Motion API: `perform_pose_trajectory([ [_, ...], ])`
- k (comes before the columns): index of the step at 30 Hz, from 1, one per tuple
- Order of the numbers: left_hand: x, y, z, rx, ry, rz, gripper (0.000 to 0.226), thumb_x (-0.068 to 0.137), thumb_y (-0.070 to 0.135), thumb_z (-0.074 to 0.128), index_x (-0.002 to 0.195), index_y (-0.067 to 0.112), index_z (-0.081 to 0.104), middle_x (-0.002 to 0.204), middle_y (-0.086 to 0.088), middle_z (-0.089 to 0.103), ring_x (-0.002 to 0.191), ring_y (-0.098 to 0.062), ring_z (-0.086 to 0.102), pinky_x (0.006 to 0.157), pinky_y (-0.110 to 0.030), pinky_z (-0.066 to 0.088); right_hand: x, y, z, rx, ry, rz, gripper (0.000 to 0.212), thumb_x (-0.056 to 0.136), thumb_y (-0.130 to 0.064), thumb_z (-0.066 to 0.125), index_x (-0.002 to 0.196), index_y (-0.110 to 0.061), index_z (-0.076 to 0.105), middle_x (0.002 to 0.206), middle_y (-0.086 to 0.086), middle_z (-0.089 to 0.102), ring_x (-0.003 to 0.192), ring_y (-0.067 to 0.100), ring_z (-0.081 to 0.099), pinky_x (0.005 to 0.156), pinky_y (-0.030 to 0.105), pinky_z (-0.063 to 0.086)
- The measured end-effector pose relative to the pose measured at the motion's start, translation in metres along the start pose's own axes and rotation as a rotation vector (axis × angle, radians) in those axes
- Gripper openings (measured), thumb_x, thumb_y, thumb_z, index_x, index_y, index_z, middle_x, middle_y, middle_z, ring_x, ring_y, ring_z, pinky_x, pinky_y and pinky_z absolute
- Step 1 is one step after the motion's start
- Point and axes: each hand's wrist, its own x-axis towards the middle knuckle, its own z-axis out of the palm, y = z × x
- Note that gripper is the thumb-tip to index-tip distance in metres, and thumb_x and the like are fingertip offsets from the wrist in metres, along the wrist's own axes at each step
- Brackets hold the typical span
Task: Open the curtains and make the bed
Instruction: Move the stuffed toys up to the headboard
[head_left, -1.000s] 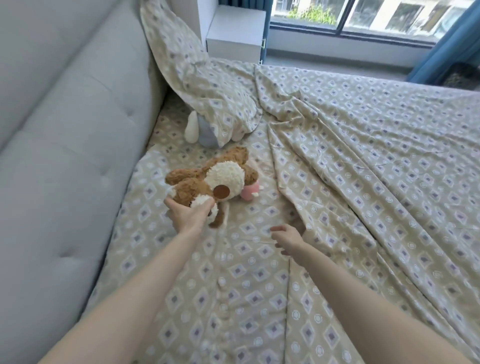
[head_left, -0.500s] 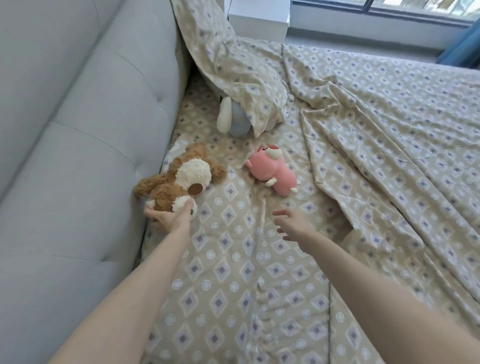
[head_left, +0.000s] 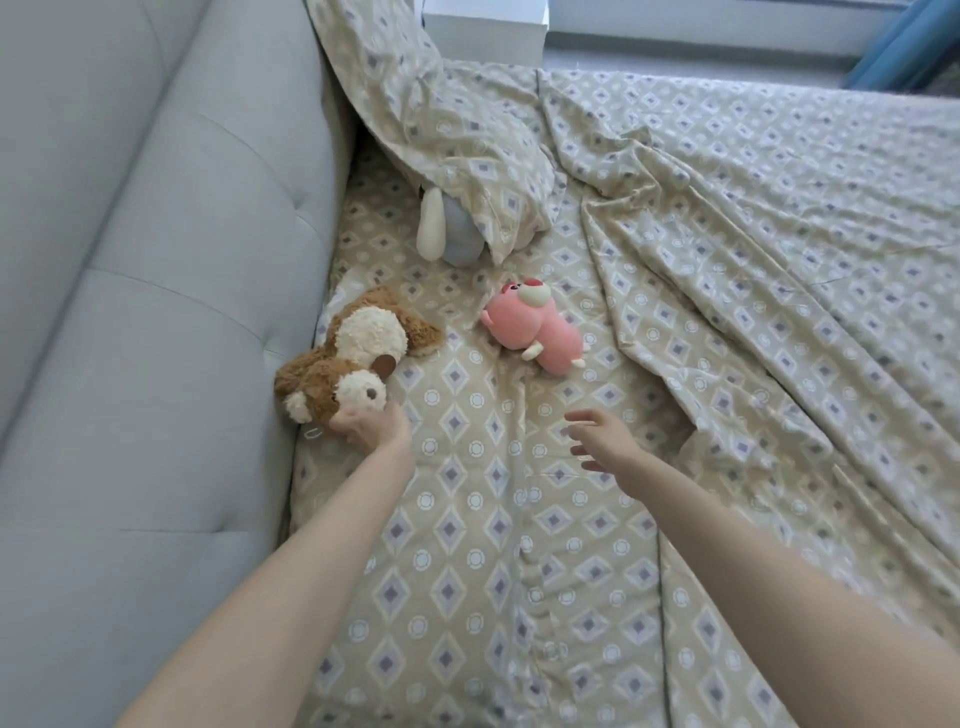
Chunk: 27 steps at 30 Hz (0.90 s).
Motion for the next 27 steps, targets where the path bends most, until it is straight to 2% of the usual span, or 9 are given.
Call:
perform_pose_trajectory([
  [2,-0.013,-0.005,0.009,0.019,-0.113,-0.01,0.034,0.091,0.008,0.043,0.125,0.005,0.037,0.114,-0.017,0.054,0.091,-0.029,0.062,0.085,-0.039,0.053,-0.01,0.004,-0.01,0.044,0.025,-0.003,0.035,0.093,-0.011,0.045,0.126,-0.016,0.054,0.119,0.008,0.056,0.093,0.02,0.055,0.074,0.029,0.046],
  [4,-0.028,-0.01,0.023,0.062,-0.219,-0.009,0.029,0.091,0.004,0.04,0.119,0.004,0.045,0.094,-0.012,0.06,0.068,-0.018,0.058,0.075,-0.035,0.052,-0.018,0.014,-0.022,0.093,0.058,0.0,0.033,0.093,-0.01,0.045,0.124,-0.014,0.053,0.112,0.006,0.055,0.091,0.02,0.054,0.076,0.03,0.044],
  [7,-0.06,-0.022,0.048,0.172,-0.371,0.046,0.019,0.094,0.007,0.04,0.112,0.01,0.043,0.079,-0.002,0.056,0.072,-0.018,0.057,0.085,-0.036,0.051,-0.03,0.046,-0.045,0.148,0.115,0.047,0.031,0.093,-0.009,0.045,0.123,-0.015,0.053,0.108,0.005,0.055,0.088,0.019,0.052,0.067,0.026,0.043],
  [11,-0.112,-0.051,0.093,0.329,-0.584,0.102,0.015,0.095,0.008,0.043,0.109,0.011,0.045,0.101,-0.006,0.06,0.087,-0.022,0.06,0.086,-0.035,0.051,-0.045,0.112,-0.085,0.239,0.197,0.147,0.033,0.095,-0.013,0.043,0.126,-0.014,0.051,0.109,0.003,0.053,0.092,0.02,0.053,0.073,0.028,0.043],
  [13,-0.133,-0.067,0.115,0.423,-0.688,0.122,0.02,0.096,0.007,0.044,0.115,0.009,0.048,0.107,-0.007,0.058,0.09,-0.022,0.06,0.085,-0.035,0.052,-0.051,0.145,-0.099,0.274,0.239,0.2,0.031,0.095,-0.014,0.042,0.125,-0.015,0.052,0.112,0.003,0.053,0.1,0.022,0.053,0.077,0.03,0.042],
  [15,-0.15,-0.086,0.138,0.529,-0.776,0.127,0.028,0.096,0.008,0.045,0.124,0.008,0.048,0.107,-0.006,0.056,0.093,-0.022,0.059,0.087,-0.035,0.052,-0.056,0.181,-0.109,0.278,0.279,0.241,0.031,0.094,-0.013,0.042,0.123,-0.015,0.054,0.114,0.002,0.053,0.101,0.022,0.052,0.073,0.027,0.041],
  [19,-0.181,-0.134,0.173,0.721,-0.903,0.072,0.038,0.096,0.008,0.042,0.134,0.008,0.042,0.107,-0.007,0.054,0.096,-0.023,0.057,0.078,-0.032,0.052,-0.065,0.255,-0.113,0.284,0.291,0.348,0.034,0.093,-0.012,0.041,0.123,-0.012,0.055,0.108,0.001,0.05,0.095,0.019,0.047,0.062,0.022,0.036],
  [23,-0.191,-0.18,0.196,0.854,-0.974,0.034,0.043,0.098,0.013,0.044,0.14,0.008,0.037,0.118,-0.008,0.047,0.104,-0.024,0.052,0.09,-0.034,0.048,-0.066,0.306,-0.102,0.275,0.264,0.408,0.032,0.094,-0.012,0.042,0.124,-0.012,0.054,0.119,0.007,0.054,0.102,0.022,0.052,0.08,0.028,0.042],
  [27,-0.181,-0.228,0.217,0.972,-0.964,-0.029,0.044,0.098,0.018,0.048,0.14,0.008,0.037,0.139,-0.01,0.044,0.119,-0.029,0.051,0.09,-0.034,0.047,-0.053,0.351,-0.078,0.175,0.223,0.431,0.037,0.093,-0.016,0.045,0.129,-0.014,0.05,0.133,0.008,0.051,0.12,0.025,0.05,0.092,0.029,0.04],
])
